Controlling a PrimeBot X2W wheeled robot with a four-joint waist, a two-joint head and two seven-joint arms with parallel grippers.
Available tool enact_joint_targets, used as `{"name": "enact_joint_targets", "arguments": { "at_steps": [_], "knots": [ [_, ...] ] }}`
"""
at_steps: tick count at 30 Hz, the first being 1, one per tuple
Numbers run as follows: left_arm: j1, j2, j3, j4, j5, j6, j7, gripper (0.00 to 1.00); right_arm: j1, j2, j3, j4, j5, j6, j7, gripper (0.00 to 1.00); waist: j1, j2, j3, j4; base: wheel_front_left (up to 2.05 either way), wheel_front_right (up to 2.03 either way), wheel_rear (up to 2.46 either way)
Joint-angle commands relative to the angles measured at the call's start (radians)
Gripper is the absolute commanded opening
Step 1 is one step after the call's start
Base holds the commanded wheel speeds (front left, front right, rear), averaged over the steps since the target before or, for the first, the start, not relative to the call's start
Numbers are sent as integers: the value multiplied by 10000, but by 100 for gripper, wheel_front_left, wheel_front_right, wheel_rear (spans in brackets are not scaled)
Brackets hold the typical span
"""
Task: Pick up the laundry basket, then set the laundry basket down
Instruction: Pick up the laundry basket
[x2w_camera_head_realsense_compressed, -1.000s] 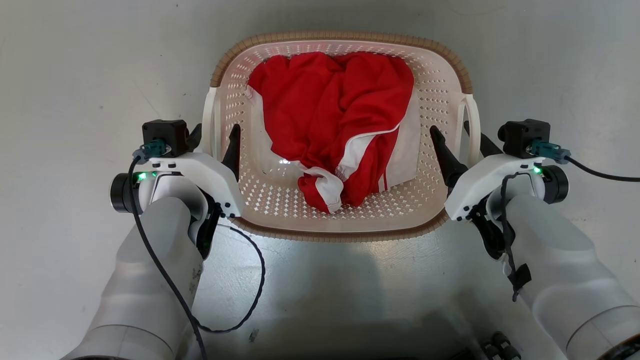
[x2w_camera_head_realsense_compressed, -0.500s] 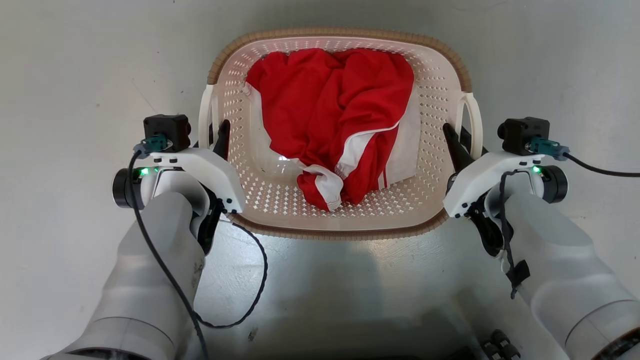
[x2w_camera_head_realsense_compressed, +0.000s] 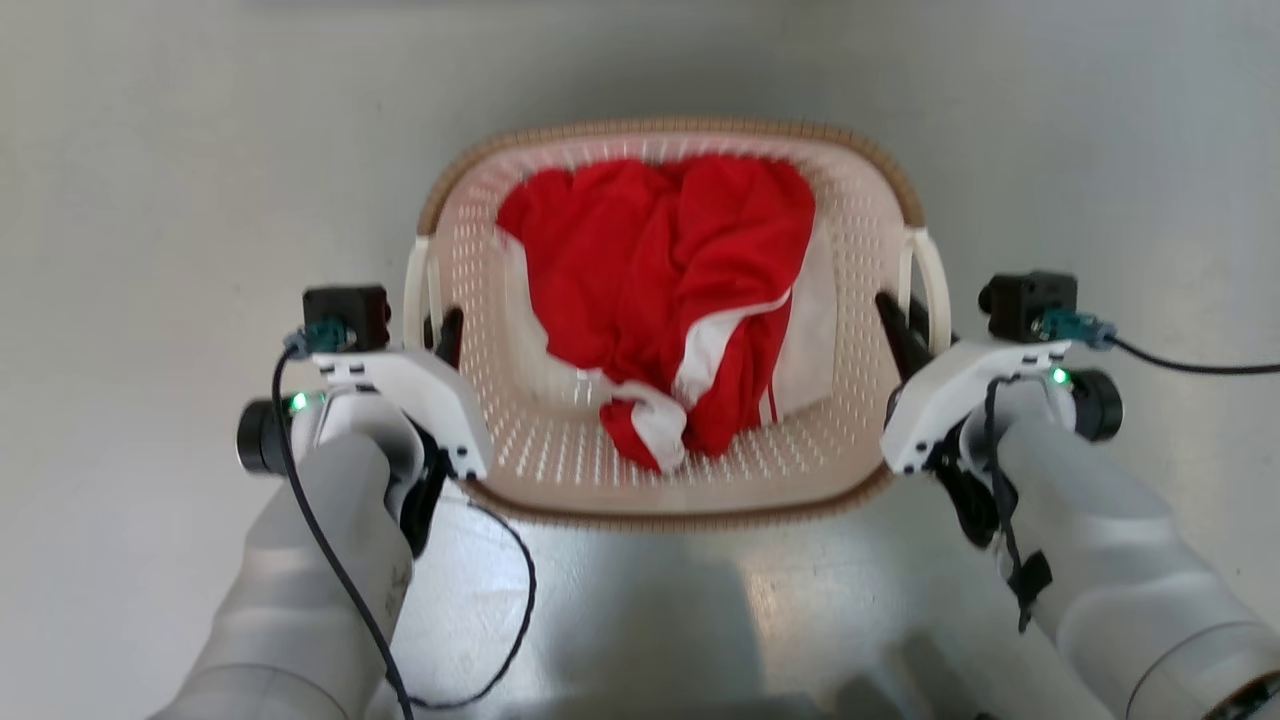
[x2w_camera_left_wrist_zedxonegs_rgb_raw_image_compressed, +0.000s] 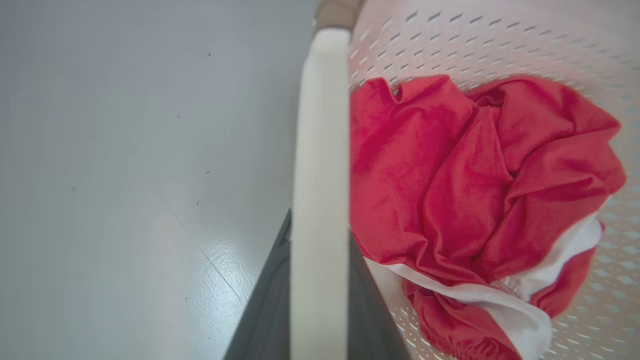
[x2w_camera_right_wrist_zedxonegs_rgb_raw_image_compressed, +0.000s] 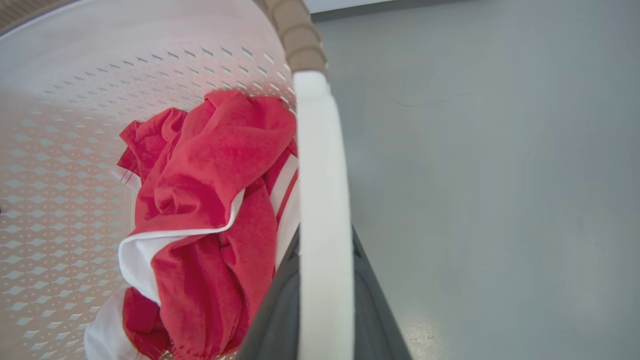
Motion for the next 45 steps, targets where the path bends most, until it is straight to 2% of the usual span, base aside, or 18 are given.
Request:
{"name": "enact_joint_targets", "arguments": {
  "at_steps": [1, 16, 30, 38, 45],
  "knots": [
    [449, 235, 81, -16, -226, -105, 35, 0, 771, 136, 277, -28, 154, 75, 77, 0, 0, 0, -632, -63, 0, 0, 0],
    [1477, 235, -1263, 109, -1562, -143, 1302, 0, 1541, 102, 1413, -10, 1638, 75, 1481, 0, 0, 0, -3470, -123, 0, 0, 0],
    [2574, 235, -1997, 230, -2406, -145, 2419, 0, 2168, 273, 2307, 148, 2552, 75, 2780, 0, 0, 0, -5968, -250, 0, 0, 0],
    [3005, 235, -2100, 284, -2802, -145, 3100, 0, 2442, 348, 2682, 195, 3023, 75, 3393, 0, 0, 0, -6815, -408, 0, 0, 0],
    [3101, 235, -2247, 302, -2961, -145, 3706, 0, 2491, 287, 2967, 165, 3324, 75, 4057, 0, 0, 0, -7112, -457, 0, 0, 0]
  ]
}}
